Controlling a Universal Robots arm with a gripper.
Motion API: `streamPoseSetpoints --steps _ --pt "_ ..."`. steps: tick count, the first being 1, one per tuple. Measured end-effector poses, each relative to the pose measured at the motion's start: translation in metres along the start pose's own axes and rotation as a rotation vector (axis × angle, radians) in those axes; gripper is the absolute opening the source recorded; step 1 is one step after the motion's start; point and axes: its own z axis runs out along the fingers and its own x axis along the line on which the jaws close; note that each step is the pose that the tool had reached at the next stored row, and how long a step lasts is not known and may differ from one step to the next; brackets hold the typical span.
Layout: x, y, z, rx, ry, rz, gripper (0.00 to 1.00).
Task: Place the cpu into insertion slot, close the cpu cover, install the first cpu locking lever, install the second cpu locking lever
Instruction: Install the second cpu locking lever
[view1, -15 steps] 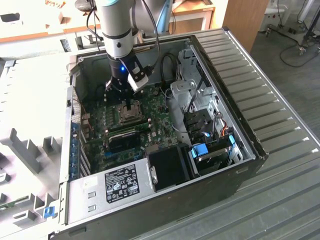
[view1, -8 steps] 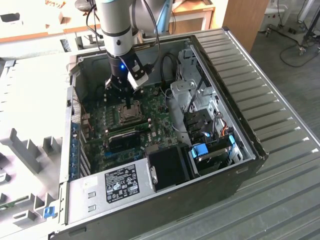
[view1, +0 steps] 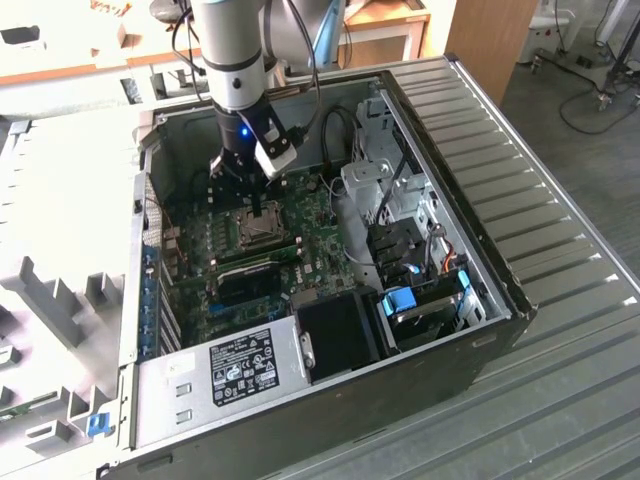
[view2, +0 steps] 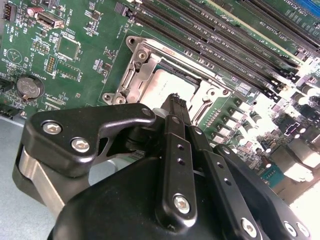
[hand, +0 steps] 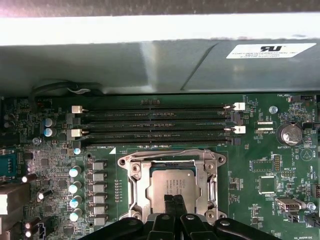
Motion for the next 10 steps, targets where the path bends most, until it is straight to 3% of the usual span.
streamPoseSetpoints --steps 10 --pt "-0.0001 0.0 -0.004 0.0001 -0.0001 0.0 0.11"
